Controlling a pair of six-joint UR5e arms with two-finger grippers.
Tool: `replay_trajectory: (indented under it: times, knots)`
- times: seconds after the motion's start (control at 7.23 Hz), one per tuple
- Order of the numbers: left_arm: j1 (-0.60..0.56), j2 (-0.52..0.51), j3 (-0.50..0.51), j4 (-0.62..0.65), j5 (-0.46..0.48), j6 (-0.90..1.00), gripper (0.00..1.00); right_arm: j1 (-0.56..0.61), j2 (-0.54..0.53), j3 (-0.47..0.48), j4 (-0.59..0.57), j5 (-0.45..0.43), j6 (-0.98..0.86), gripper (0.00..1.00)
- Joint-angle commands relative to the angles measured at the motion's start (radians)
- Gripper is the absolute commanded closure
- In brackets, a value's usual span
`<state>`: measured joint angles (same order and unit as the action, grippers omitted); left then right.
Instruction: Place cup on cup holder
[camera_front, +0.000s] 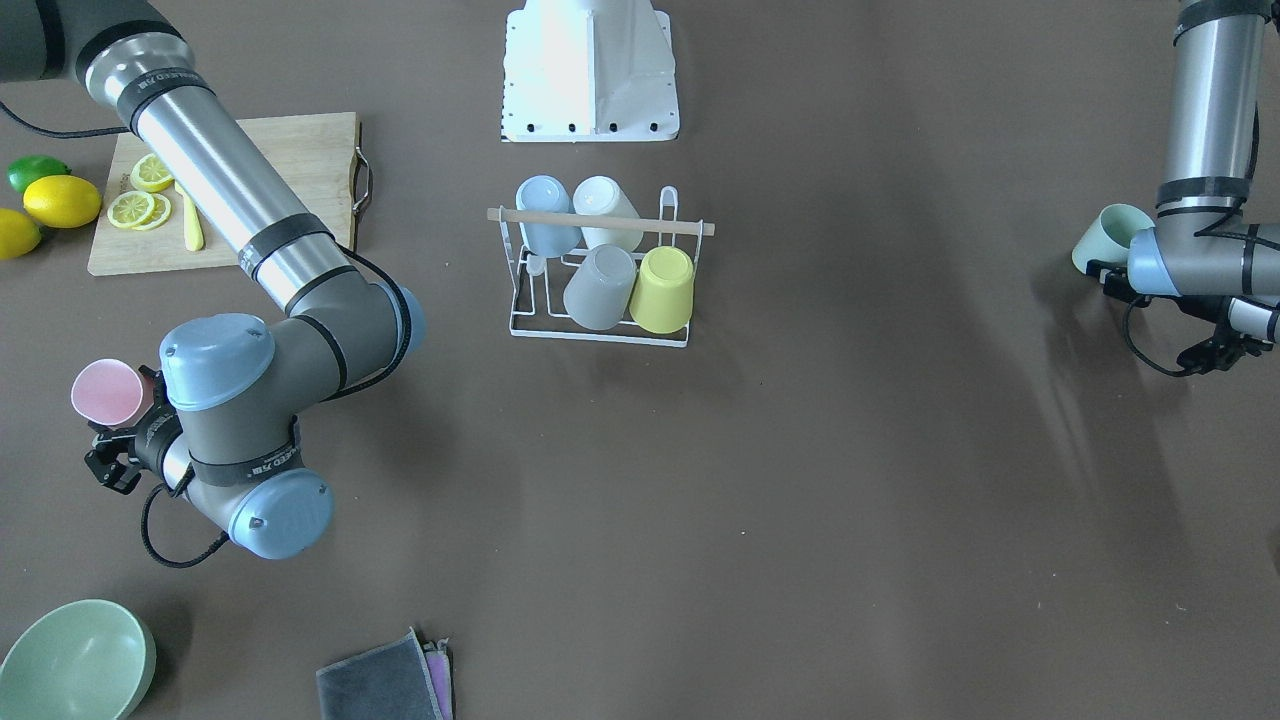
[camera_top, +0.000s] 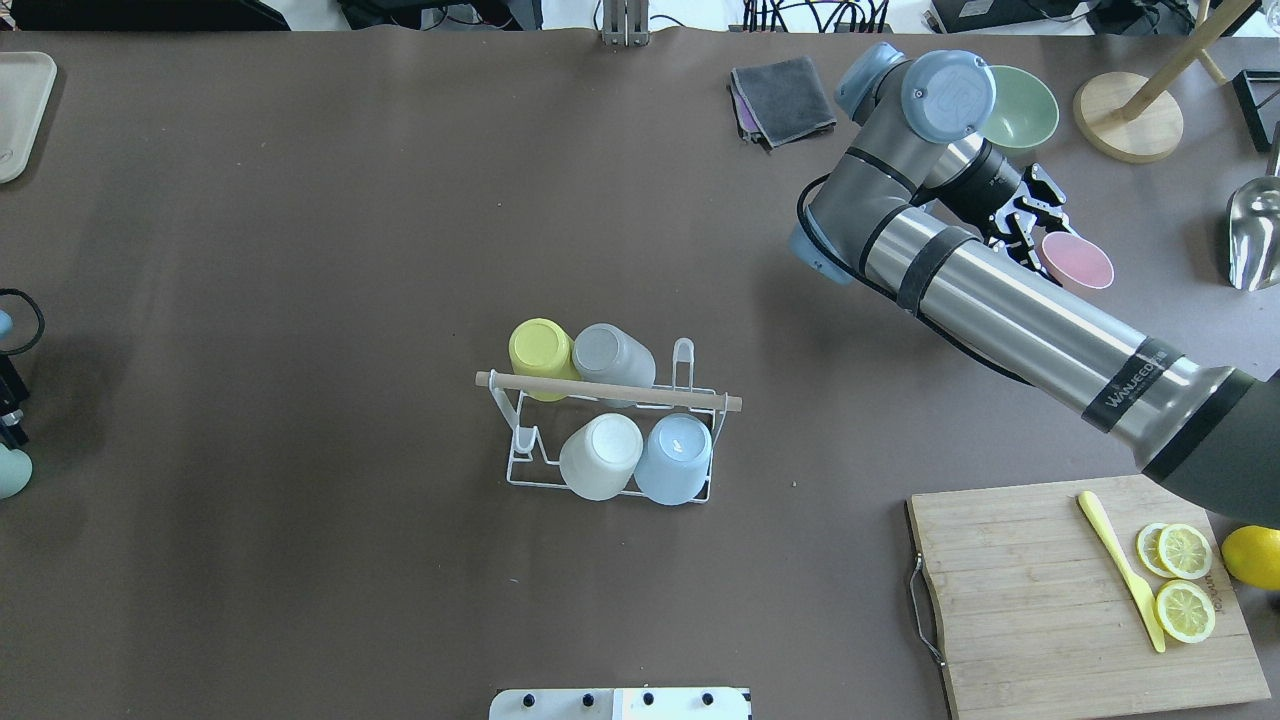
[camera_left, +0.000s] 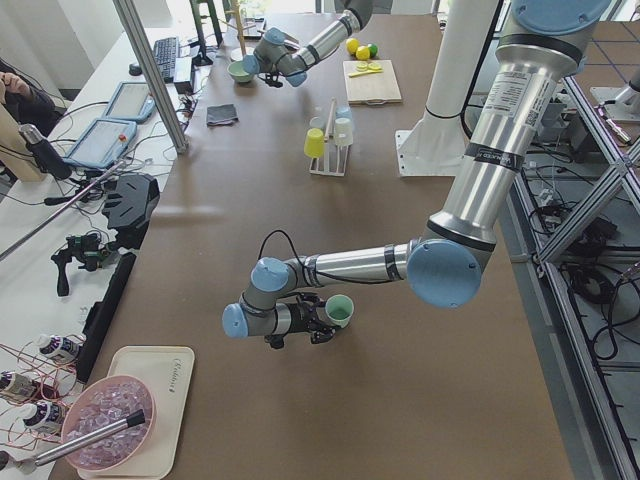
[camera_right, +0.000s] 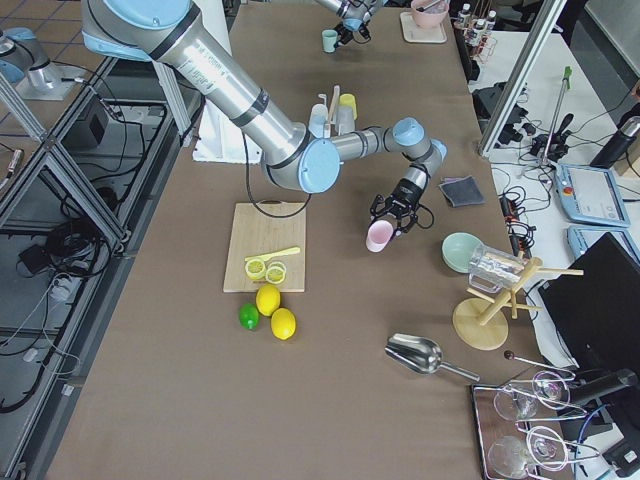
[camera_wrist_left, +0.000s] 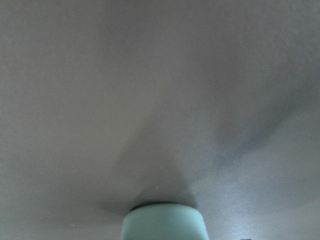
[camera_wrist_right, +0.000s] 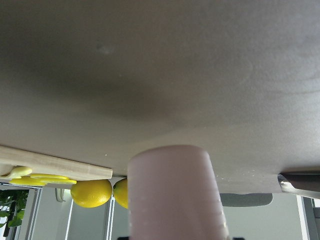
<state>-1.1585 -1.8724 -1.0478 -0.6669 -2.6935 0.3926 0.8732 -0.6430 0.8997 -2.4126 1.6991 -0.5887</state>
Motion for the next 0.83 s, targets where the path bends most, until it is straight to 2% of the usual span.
replay_trajectory:
  times: [0.0,0.28,0.41,0.55,0.69]
  knots:
    - [0.02,0.012,-0.012,0.05,-0.006,0.051,0.19,0.055,-0.03,0.163,-0.039,0.04,0.01,0.39]
    - [0.045,0.013,-0.012,0.05,-0.041,0.051,0.15,0.102,-0.105,0.319,-0.007,0.19,0.056,0.39]
    - [0.052,0.013,-0.012,0.05,-0.051,0.051,0.09,0.11,-0.113,0.368,0.024,0.296,0.1,0.39]
    - [0.057,0.013,-0.012,0.05,-0.052,0.051,0.1,0.122,-0.138,0.411,0.106,0.377,0.134,0.39]
    - [0.059,0.013,-0.026,0.065,-0.051,0.051,0.29,0.13,-0.176,0.447,0.195,0.458,0.171,0.39]
